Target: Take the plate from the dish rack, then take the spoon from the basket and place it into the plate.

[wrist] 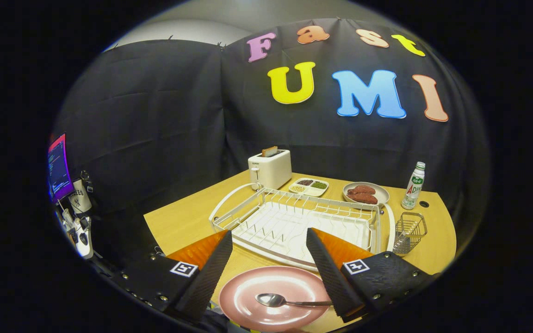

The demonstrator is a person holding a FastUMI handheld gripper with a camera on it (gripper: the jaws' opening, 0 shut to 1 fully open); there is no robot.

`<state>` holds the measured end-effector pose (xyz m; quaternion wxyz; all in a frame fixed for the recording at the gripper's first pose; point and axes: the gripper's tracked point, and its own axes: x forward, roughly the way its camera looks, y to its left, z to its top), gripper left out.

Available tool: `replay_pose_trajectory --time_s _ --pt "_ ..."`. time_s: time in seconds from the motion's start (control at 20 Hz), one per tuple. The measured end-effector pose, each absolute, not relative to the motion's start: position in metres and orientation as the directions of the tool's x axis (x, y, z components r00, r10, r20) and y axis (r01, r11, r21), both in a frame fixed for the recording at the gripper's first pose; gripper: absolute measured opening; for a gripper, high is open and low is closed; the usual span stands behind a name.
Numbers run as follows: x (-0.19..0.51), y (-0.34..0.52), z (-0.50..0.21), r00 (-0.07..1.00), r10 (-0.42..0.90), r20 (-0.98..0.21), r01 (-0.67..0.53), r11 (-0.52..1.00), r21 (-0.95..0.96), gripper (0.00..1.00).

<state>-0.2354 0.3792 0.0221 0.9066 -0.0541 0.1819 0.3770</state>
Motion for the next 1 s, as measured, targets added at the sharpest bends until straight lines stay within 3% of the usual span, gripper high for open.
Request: replay_pose_trajectory --time_s 0.3,0.65,1.0 --pt "-0.208 0.354 0.060 0.724 0.624 -0.294 -0.650 0.760 0.014 0.98" --pt "-0.159 0.278 0.113 0.866 0.472 -0.164 -0.484 0.875 -0.036 0.98" --pt "-0.126 0.195 0.138 0.942 0.322 -0.093 -0.328 0.942 -0.063 0.98"
